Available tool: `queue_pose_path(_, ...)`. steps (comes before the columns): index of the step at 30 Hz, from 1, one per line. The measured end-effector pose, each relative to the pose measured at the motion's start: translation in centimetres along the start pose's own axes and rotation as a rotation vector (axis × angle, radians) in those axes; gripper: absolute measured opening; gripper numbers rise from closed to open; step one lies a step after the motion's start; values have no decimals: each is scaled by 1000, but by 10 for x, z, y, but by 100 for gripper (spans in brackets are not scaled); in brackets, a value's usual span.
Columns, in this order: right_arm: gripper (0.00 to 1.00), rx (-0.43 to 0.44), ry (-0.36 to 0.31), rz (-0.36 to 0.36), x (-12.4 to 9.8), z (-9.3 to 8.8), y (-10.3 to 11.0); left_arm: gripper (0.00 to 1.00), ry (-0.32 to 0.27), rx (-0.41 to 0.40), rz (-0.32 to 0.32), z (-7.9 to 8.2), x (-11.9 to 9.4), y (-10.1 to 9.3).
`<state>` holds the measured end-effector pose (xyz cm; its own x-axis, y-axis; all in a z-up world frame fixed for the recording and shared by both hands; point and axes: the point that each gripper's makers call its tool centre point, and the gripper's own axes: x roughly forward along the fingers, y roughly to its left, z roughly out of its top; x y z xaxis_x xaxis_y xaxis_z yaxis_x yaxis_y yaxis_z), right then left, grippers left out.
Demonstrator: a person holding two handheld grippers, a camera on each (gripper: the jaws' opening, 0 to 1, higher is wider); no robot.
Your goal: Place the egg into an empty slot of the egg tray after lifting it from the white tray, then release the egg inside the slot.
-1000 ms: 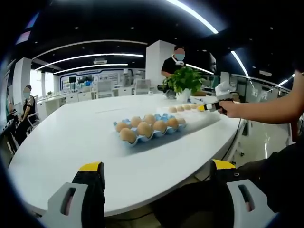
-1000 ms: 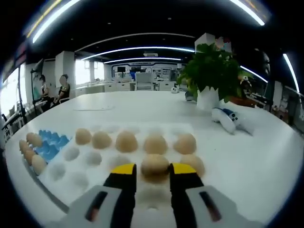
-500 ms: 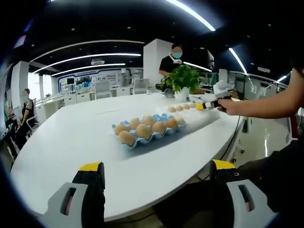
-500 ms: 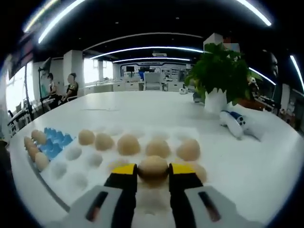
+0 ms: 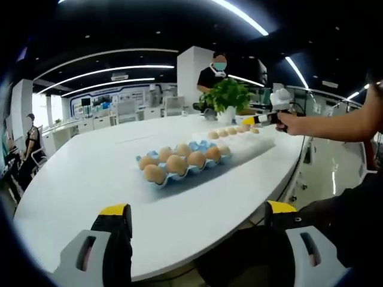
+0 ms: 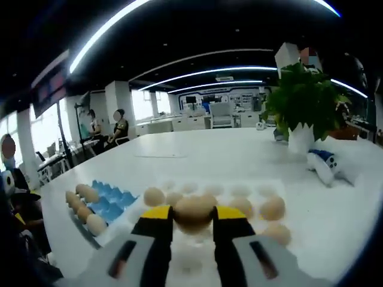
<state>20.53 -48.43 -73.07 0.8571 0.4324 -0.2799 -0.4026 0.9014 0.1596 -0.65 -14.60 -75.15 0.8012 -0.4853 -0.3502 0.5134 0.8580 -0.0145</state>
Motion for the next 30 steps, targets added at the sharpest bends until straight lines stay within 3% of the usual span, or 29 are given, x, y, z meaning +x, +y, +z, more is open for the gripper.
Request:
queue_pose_path(3,26,96,-4,48,8,-2,19,93,-3,4,7,1,-1,2)
queue_pose_path(6,26,127,13,104,19,-5,43,93,1,11,15,0,-2,4)
queue_pose_path(9,26,200,47,190,28,-9,77,93,-2,9,20,1,-3,5)
queue_pose_path(12,26,227,70,245,39,-7,110,93,1,5,22,0,-4,6)
queue_pose_path(17,26,231,140,313,71,-6,133,93,0,-7,31,-2,-7,9)
queue_pose_path(21,26,155,205,354,81,-12,153,93,-2,-16,39,-5,-11,11)
queue_pose_path(24,26,68,294,391,87,-24,166,93,-5,-32,46,-8,-14,14)
queue_pose_path(26,26,55,343,420,87,-30,172,93,-7,-35,47,-9,-14,14)
queue_pose_path(28,26,1,355,426,89,-31,179,93,-5,-36,46,-10,-14,14)
queue_pose_path(30,26,-73,411,427,90,-37,185,93,-7,-35,45,-11,-14,13)
